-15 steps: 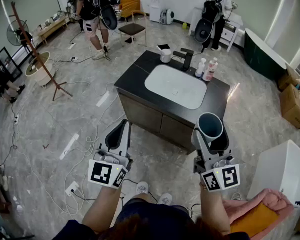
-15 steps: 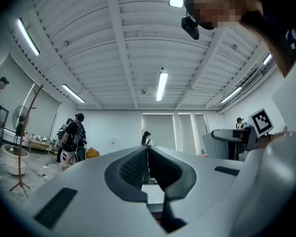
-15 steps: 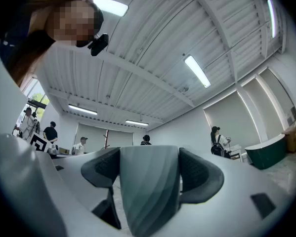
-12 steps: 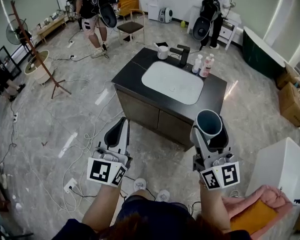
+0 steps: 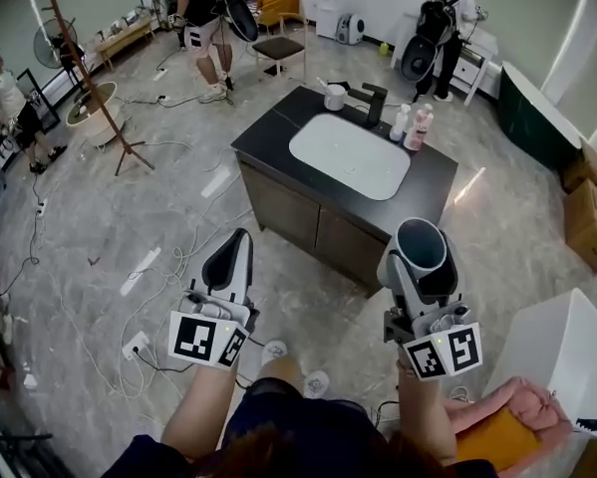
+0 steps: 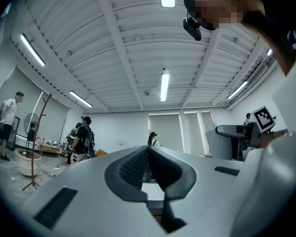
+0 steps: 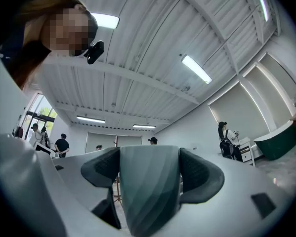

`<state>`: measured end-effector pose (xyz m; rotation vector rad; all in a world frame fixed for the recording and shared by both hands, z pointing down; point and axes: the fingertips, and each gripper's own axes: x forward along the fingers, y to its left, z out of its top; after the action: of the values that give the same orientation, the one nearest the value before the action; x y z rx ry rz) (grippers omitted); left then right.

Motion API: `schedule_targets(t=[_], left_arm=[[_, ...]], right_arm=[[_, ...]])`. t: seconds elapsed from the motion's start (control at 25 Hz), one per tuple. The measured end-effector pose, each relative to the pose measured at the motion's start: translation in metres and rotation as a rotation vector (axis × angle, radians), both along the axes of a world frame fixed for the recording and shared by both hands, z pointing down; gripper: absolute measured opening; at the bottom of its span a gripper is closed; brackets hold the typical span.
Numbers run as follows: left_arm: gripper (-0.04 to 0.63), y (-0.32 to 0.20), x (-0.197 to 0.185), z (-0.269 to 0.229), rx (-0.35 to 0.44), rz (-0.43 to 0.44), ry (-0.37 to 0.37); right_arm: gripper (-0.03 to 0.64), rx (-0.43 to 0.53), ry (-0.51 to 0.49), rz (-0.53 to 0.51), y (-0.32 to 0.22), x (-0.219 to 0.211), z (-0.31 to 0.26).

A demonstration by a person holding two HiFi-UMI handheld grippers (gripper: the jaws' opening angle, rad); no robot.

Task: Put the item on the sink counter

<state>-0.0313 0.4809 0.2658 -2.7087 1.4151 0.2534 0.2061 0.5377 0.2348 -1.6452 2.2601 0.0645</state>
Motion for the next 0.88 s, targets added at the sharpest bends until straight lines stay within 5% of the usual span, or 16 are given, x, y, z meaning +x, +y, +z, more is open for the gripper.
schedule_targets(t=[0.4, 0.88], left_arm=[[0.023, -0.046, -0.002, 0.01, -0.016, -0.049, -0.004], [0.024, -0.228, -0.014, 0.012, -0.004, -0.044, 0.016]], right_arm=[[0.379, 0.003, -0.033, -0.056, -0.062, -0.003, 0.004], [0.379, 0.034, -0.03, -0.075, -0.242, -0.023, -0.003]])
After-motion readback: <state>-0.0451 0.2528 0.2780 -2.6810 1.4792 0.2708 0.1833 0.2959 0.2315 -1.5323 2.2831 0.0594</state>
